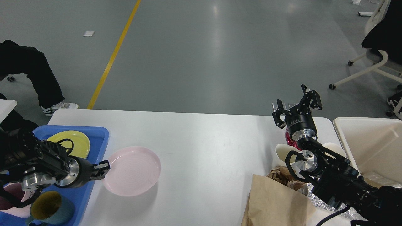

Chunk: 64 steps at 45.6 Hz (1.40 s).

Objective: Tidy desktop
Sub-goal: 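Pull the pink plate onto the blue tray over the yellow plate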

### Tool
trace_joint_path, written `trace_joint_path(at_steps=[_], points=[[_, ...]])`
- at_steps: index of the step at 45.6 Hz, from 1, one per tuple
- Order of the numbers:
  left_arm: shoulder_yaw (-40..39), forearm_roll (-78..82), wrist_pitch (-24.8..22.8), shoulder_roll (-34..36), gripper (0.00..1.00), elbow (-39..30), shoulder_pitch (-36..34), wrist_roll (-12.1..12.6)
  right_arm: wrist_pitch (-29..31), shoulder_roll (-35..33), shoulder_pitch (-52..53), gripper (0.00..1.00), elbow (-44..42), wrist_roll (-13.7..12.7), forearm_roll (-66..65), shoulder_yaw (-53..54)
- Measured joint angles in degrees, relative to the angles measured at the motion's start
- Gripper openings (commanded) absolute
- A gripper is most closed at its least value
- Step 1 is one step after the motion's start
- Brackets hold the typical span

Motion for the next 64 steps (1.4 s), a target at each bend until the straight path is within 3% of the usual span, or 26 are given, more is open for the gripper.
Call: trace_joint_path(at_steps=[8, 19, 23, 29, 35, 39, 51, 59, 64], points=[[8.8, 2.75, -18.63, 0.08, 0.0, -0.01, -12.82, -2.41, 0.0, 0.0, -0.01, 1.0, -0.02, 0.0, 0.01, 0.0], [15.49, 7.23, -41.82, 0.97, 0.0, 0.14, -33.89, -2.86, 0.0, 0.0, -0.06, 1.0, -0.04, 0.0, 0.0, 0.0], [16.08, 9.38, -46.35, 1.15, 0.0, 0.18, -39.28, -2.8, 0.0, 0.0, -0.06, 1.0, -0.04, 0.0, 0.01, 0.0], [16.68, 10.37, -47.69, 1.19, 0.0, 0.26, -41.91, -2.59, 0.0, 0.0, -0.04, 1.0, -0.04, 0.0, 0.01, 0.0], [16.95, 10.55, -44.64, 1.25, 0.0, 0.39, -40.64, -2.31, 0.0, 0.0, -0.04, 1.0, -0.04, 0.0, 0.01, 0.0], [17.62, 10.56, -40.12, 1.86, 0.0, 1.12, -37.09, -2.31, 0.0, 0.0, -0.02, 1.0, -0.04, 0.0, 0.01, 0.0], [17.22, 10.04, -14.9, 9.25, 0.01, 6.21, -16.08, -2.37, 0.0, 0.0, 0.02, 1.0, -0.04, 0.0, 0.01, 0.0], [11.94, 9.23, 3.16, 14.84, 0.01, 9.01, -2.53, -2.21, 0.0, 0.01, -0.01, 1.0, -0.04, 0.0, 0.01, 0.0], [6.88, 8.95, 8.38, 18.78, 0.01, 11.0, 3.51, -2.18, 0.0, 0.01, -0.04, 1.0, -0.04, 0.0, 0.0, 0.0]])
